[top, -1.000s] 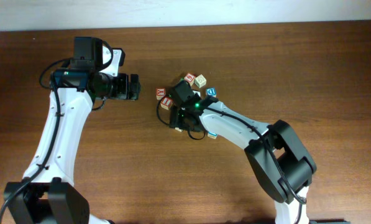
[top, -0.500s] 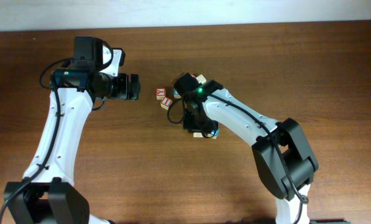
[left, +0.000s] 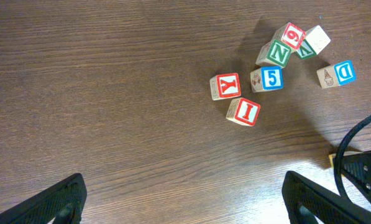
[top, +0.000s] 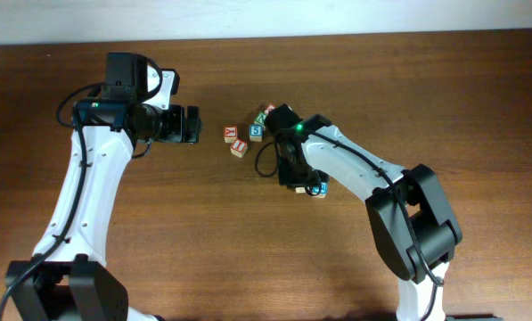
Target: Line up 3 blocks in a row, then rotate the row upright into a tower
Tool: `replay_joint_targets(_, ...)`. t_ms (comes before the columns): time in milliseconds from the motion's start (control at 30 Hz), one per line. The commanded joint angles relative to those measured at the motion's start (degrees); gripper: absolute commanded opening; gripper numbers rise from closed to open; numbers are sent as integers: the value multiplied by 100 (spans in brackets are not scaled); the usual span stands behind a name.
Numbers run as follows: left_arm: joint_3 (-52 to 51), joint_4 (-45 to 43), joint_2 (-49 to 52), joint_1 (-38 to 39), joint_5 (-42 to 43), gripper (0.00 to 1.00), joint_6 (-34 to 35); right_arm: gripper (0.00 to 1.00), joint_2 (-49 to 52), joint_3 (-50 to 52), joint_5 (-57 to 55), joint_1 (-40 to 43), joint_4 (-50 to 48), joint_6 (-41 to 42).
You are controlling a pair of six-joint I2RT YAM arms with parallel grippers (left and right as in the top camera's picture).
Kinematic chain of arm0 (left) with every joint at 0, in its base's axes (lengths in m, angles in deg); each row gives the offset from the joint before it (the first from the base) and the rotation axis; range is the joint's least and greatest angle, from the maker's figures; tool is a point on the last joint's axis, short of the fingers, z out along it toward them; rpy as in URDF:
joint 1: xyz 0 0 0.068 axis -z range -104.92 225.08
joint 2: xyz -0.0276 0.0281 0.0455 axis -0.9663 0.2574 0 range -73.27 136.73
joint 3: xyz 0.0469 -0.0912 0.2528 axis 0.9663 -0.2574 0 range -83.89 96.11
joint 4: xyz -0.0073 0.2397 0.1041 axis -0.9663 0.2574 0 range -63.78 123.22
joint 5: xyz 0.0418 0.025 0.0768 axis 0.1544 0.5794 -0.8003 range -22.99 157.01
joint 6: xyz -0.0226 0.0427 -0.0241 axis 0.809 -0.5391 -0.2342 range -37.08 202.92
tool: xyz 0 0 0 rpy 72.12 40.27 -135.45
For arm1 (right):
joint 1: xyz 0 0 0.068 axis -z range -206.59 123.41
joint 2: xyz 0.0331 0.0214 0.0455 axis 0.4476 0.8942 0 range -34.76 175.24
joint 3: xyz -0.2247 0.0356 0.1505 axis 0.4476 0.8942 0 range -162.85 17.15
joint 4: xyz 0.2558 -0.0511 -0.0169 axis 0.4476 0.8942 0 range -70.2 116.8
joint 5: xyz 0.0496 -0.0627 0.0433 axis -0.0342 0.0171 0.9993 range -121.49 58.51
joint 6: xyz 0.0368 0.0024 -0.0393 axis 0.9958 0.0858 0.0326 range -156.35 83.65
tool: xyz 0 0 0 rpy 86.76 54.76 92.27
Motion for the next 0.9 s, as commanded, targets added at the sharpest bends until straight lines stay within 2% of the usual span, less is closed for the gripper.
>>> replay_joint_targets(0, 94, -11, 11, 11, -24, 99, 61, 25, 9, 125, 140, -24, -92, 415)
replay_joint_targets(100, 94, -11, 11, 11, -24, 99, 61, 26, 9, 297, 142, -15, -149, 603)
replay_joint_targets(200, 94, -9, 11, 11, -24, 99, 59, 43, 9, 295, 142, -15, -157, 601)
replay_joint_targets(233, 94, -11, 11, 11, -24, 99, 61, 47, 7, 240, 186, -15, -144, 599)
replay_joint_targets(400, 94, -9, 11, 11, -24, 99, 61, 47, 2, -240, 313, -15, 129, 507)
replay_joint_targets(500, 94, -9, 11, 11, -24, 99, 61, 47, -4, -1043, -39, 98, 420, 70)
replay_joint_targets(567, 94, -11, 11, 11, -24, 99, 61, 47, -4, -1353, -140, 264, 199, -402)
replay_joint_targets(633, 94, -9, 11, 11, -24, 99, 61, 47, 2, -1364, -378, 385, -138, -522)
replay_joint_targets(733, 94, -11, 11, 11, -24, 99, 61, 47, 240, -1322, -1014, 439, -1047, -1139)
replay_joint_targets(867, 94, -11, 11, 11, -24, 99, 61, 46, 723, -1322, -1290, 581, -1414, -1248)
